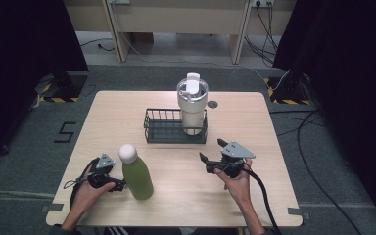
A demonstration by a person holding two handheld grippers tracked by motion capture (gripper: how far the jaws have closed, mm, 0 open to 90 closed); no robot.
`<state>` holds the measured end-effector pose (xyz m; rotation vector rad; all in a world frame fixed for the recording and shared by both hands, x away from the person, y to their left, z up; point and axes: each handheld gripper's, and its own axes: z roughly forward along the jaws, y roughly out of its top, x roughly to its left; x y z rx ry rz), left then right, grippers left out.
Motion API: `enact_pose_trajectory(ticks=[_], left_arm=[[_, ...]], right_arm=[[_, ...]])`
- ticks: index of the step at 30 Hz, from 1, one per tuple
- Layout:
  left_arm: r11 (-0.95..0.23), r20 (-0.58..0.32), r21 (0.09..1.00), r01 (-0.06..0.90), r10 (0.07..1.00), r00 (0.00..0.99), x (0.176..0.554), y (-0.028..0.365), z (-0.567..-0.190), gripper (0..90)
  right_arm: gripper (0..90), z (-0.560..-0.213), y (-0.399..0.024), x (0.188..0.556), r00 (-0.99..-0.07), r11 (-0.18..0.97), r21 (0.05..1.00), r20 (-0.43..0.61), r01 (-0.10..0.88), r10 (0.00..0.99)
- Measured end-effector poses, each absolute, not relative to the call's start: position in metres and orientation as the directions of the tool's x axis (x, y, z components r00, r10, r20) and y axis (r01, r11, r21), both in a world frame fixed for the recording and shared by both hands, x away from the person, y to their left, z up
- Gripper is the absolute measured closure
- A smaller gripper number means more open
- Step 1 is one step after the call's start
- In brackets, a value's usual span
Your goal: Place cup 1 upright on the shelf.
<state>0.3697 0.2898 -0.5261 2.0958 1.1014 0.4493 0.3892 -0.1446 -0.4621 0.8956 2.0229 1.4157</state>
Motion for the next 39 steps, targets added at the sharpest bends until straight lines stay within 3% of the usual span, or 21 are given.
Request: enact_pose_trajectory(ticks=[39], left_arm=[[-0.379, -0.023, 0.730, 0.569, 0.818, 0.575, 0.370, 0.290, -0.526, 0.0]], right_arm=[[14.9, -0.492, -0.165, 0.361, -0.657, 0.276, 0.911, -0.008, 0.307, 0.754]])
